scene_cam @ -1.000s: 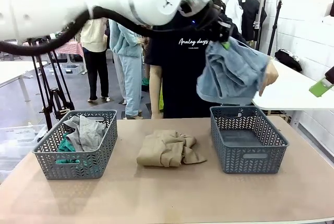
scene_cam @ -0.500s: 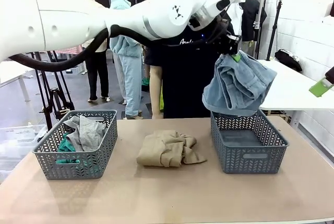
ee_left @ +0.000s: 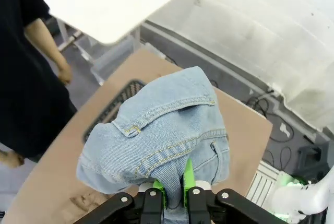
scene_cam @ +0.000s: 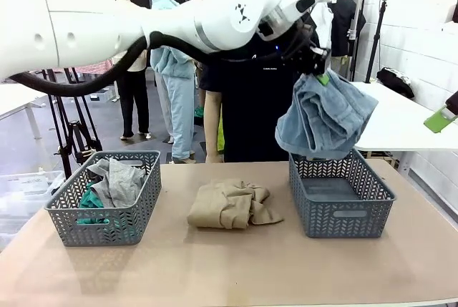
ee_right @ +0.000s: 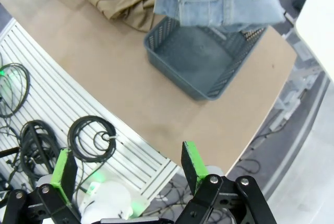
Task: Sort the tops and bottoms.
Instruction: Sort the clothes according to human instructions.
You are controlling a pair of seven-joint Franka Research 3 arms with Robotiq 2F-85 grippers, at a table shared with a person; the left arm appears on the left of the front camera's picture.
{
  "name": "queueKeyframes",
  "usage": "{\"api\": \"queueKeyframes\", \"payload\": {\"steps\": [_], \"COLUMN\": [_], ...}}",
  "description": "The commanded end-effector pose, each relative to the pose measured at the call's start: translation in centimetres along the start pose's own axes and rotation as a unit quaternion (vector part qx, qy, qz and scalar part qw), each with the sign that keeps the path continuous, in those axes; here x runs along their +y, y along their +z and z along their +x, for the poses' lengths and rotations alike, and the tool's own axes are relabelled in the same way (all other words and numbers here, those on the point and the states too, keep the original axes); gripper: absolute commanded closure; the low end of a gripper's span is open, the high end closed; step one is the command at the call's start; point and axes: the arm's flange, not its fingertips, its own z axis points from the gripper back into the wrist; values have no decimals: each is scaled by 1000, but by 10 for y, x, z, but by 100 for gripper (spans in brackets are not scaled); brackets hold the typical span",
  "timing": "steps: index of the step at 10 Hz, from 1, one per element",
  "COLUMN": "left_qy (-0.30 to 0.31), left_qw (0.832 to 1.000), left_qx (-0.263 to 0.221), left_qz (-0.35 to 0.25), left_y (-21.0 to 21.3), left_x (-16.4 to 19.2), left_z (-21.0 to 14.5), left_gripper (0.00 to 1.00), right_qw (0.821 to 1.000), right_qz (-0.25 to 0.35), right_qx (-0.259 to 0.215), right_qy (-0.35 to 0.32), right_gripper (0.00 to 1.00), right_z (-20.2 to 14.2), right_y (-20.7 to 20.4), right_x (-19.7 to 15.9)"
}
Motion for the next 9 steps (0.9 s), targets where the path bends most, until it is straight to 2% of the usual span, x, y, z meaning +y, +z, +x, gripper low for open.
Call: {"api": "queueKeyframes", "payload": {"steps": [1, 4, 5, 7, 9], "left_qy": [-26, -26, -16, -11, -15], "left_qw": [998, 993, 992, 984, 984], "left_qx": [26, 61, 95, 147, 145], "left_qz": [-60, -98, -81, -99, -103], "left_y": [-36, -93, -114, -158, -190], "left_x": [4, 11, 20, 29, 40], "left_z": [9, 7, -3, -23, -35], "left_gripper": [100, 100, 100, 100, 100], "right_qw": [1000, 1000, 1000, 1000, 1000], "right_qz": [-2, -2, -2, -2, -2], "right_qx": [9, 9, 9, 9, 9], "right_qy": [1, 1, 1, 1, 1], "right_gripper": [0, 0, 0, 0, 0], "right_z": [-1, -1, -1, -1, -1], "right_y": [1, 1, 1, 1, 1], "right_x": [1, 1, 1, 1, 1]}}
